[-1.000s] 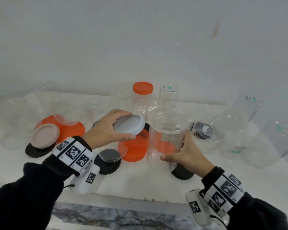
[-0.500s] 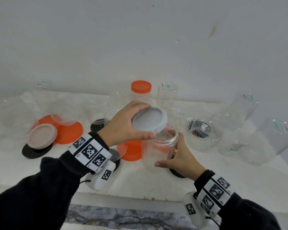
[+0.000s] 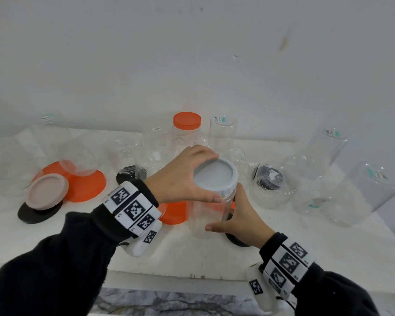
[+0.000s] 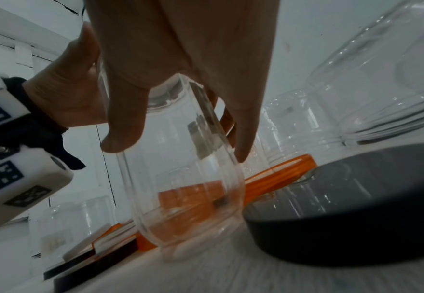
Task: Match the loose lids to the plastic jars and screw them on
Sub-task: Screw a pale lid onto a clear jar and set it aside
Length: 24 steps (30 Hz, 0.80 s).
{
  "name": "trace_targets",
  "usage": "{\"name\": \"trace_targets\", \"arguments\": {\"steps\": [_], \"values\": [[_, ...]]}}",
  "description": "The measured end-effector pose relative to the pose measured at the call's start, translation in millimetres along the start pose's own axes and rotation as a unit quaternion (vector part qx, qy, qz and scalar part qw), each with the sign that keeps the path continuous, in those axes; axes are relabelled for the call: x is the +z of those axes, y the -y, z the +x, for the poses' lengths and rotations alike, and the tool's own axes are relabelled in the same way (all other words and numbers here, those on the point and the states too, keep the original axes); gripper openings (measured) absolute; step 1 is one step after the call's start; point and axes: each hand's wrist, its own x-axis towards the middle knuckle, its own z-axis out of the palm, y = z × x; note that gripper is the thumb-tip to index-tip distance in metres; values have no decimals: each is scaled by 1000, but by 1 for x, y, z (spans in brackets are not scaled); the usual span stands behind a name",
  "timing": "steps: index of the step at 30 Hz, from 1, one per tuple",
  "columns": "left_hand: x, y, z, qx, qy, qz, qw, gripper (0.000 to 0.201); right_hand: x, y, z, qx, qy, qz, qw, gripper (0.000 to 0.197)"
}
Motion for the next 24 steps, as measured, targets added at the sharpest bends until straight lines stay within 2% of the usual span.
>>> {"name": "trace_targets", "arguments": {"steps": [4, 6, 9, 12, 14, 16, 18, 21, 24], "values": [[3, 1, -1, -13, 7, -17, 1000, 100, 0, -1, 0, -2, 2, -10, 1000, 112], [7, 4, -4, -30, 14, -43, 999, 109, -2, 1, 0, -2, 20, -23, 1000, 114], [11, 10, -11, -54, 2, -125, 991, 129, -14, 12, -2, -1, 69, -50, 996, 123], [15, 16, -21, -85, -17, -199, 976, 128, -41, 40, -3, -21, 64, -59, 996, 127], [22, 18, -27, -97, -31, -228, 968, 127, -59, 68, -1, -46, 61, -90, 993, 121], [30, 18, -30, -110, -39, -250, 961, 132, -69, 97, 2, -60, 90, -134, 985, 108], [38, 16, -31, -120, -52, -266, 955, 134, -70, 119, 8, -67, 137, -215, 964, 103], [47, 12, -30, -126, -95, -293, 943, 120, -63, 138, 24, -81, 204, -347, 912, 92], [50, 12, -28, -126, -121, -313, 933, 108, -50, 146, 36, -79, 255, -417, 869, 87]]}}
